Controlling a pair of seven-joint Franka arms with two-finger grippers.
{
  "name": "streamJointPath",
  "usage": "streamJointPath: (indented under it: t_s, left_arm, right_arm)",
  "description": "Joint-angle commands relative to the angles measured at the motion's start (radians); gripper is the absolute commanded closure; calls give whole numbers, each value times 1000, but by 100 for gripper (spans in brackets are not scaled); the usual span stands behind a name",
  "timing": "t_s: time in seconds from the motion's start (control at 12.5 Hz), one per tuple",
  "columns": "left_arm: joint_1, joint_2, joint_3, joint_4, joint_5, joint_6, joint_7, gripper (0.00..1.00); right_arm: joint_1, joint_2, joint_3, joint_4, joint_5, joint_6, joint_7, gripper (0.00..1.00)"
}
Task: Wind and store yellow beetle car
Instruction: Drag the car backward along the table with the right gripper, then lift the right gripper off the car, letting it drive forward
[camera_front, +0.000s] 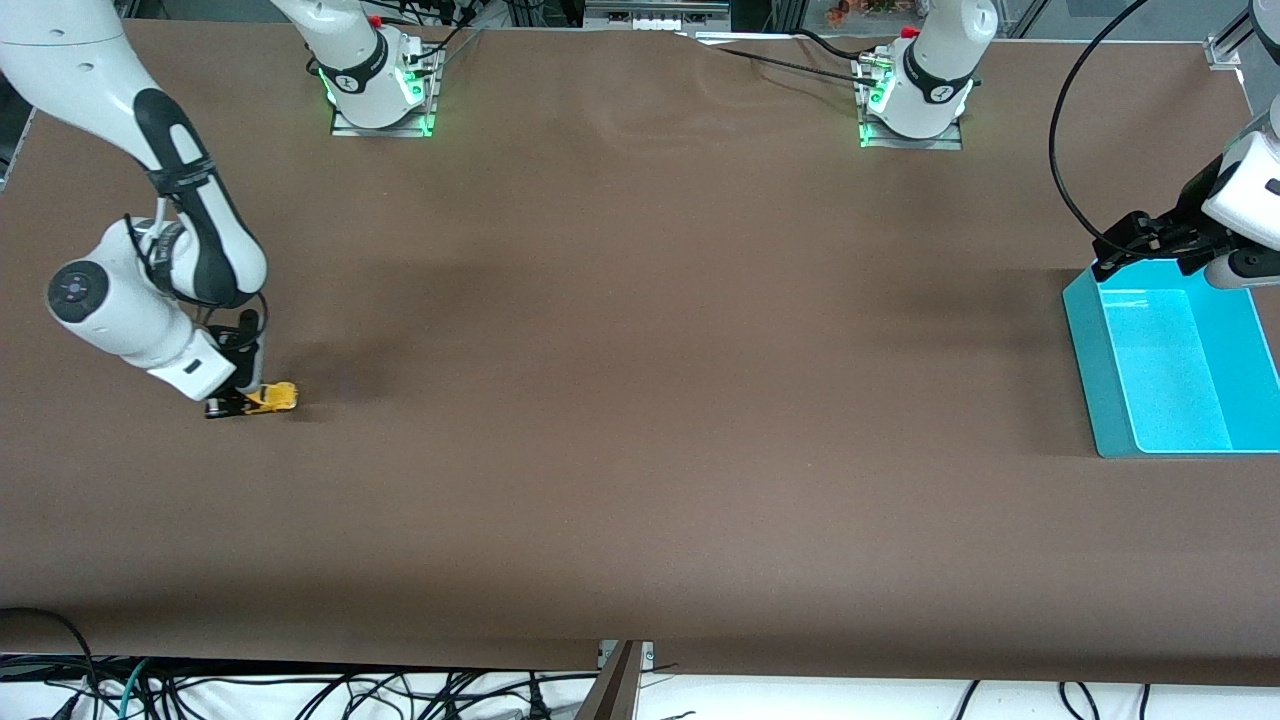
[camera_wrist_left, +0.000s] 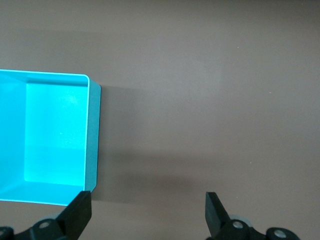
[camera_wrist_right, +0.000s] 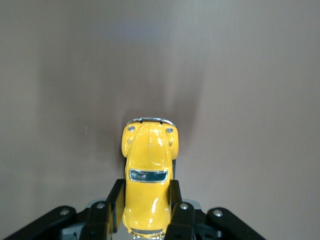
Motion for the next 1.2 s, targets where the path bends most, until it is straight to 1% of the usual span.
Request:
streamJointPath:
  t_s: [0.0,0.08,0.16,0.24,0.32,0.64,1.12]
  left_arm:
    - [-11,3,7,6,9,-10,-12,0]
    - [-11,3,8,6,9,-8,-12,0]
    - [-11,3,7,6,9,-8,-12,0]
    - [-11,3,8,6,9,-10,-12,0]
    - [-11,3,7,6,9,-8,-12,0]
    - [-11,4,7,6,9,-8,-12,0]
    - [-11,7,7,6,9,-8,-12,0]
  right_arm:
    - [-46,105,13,26,2,34,-43,67]
    - [-46,103,13,26,2,34,-43,67]
    - [-46,103,15,26,2,34,-43,62]
    - [-46,100,25,28,8,32,-37,15]
    - [-45,94,35,40,15,22,-40,0]
    - [-45,72,36,48,17,-6,-37,0]
    - [-42,49,59,51,22,-31,-28,0]
